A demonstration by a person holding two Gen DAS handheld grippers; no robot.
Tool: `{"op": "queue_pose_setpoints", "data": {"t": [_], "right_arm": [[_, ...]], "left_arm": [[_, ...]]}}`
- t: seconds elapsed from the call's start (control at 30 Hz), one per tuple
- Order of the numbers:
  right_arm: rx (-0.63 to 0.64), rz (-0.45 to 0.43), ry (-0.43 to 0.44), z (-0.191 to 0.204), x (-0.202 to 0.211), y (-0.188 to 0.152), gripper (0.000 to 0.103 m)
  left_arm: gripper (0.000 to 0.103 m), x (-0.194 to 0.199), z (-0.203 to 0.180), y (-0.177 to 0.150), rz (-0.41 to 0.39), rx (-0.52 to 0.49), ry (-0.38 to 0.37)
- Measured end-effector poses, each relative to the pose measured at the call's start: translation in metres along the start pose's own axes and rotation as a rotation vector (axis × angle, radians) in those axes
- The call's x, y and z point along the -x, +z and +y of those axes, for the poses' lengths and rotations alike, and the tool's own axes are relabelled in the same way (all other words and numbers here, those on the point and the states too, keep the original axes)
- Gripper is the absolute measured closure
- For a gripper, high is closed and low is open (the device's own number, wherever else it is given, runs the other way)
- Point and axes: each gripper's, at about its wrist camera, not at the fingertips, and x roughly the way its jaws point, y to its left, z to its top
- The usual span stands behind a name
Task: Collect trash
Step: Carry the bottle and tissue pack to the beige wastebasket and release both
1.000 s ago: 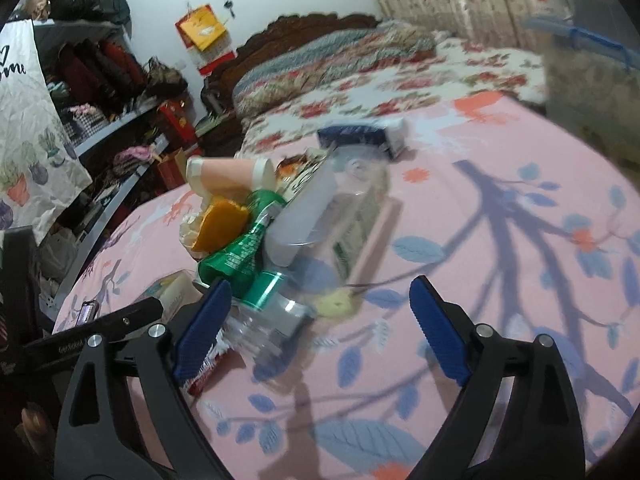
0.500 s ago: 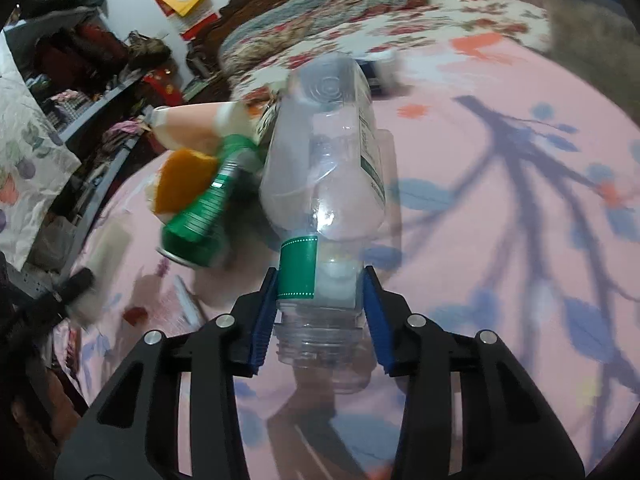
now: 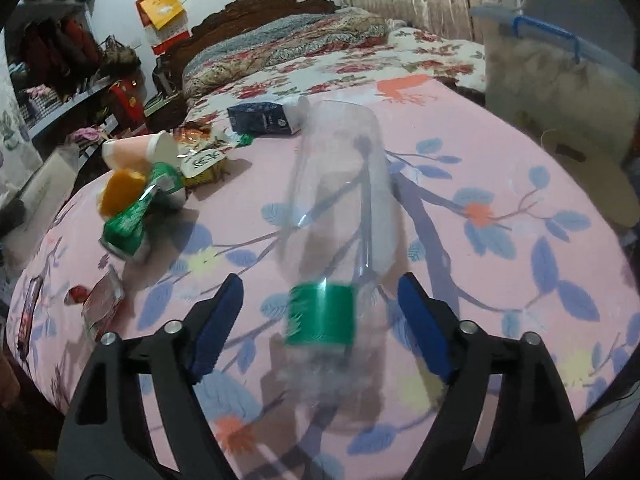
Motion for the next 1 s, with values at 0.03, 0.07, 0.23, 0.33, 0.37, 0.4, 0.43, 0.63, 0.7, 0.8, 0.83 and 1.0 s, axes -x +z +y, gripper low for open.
{"op": "queue_pose_setpoints", "data": {"t": [0.03,0.07,0.23,0.33,0.37,0.4,0.43,0.63,0.7,0.8,0.83,1.0], "right_arm": [[-0.015,0.011,0.0,-0.004,-0.006,0.001,0.026],[-0.034,0.027,0.019,-0.008,-0.012,0.0,0.031],[-0.162,0.031,0.118,-0.04,-0.013,-0.002,0.06],[-0.283,-0.006,0.148,-0.072,-0.008,-0.001,0.06],[-0.317,-0.032,0.143,-0.083,-0.005,-0.001,0.06],[-0.344,-0.06,0.134,-0.095,0.0,0.0,0.06],[-0.366,-0.084,0.127,-0.104,0.004,0.001,0.06],[-0.574,-0.22,0.053,-0.186,0.033,0.003,0.06],[-0.655,-0.241,0.032,-0.216,0.039,0.0,0.06],[-0.761,-0.251,0.026,-0.252,0.042,-0.002,0.06],[-0.784,-0.254,0.028,-0.262,0.044,-0.003,0.06],[-0.87,-0.276,0.025,-0.293,0.045,-0.003,0.059]], "left_arm": [[0.042,-0.003,-0.005,0.002,0.004,-0.008,-0.007],[0.042,-0.012,-0.015,0.006,0.015,-0.022,-0.015],[0.042,-0.055,-0.052,0.019,0.092,-0.071,-0.062],[0.042,-0.082,-0.076,0.026,0.132,-0.098,-0.098],[0.042,-0.098,-0.092,0.032,0.151,-0.116,-0.117],[0.042,-0.107,-0.103,0.034,0.159,-0.129,-0.128],[0.042,-0.118,-0.115,0.038,0.169,-0.148,-0.14],[0.042,-0.2,-0.217,0.058,0.252,-0.282,-0.274],[0.042,-0.233,-0.256,0.063,0.29,-0.324,-0.328],[0.042,-0.277,-0.304,0.066,0.348,-0.381,-0.379],[0.042,-0.287,-0.317,0.065,0.363,-0.393,-0.388],[0.028,-0.356,-0.389,0.062,0.454,-0.462,-0.427]]}}
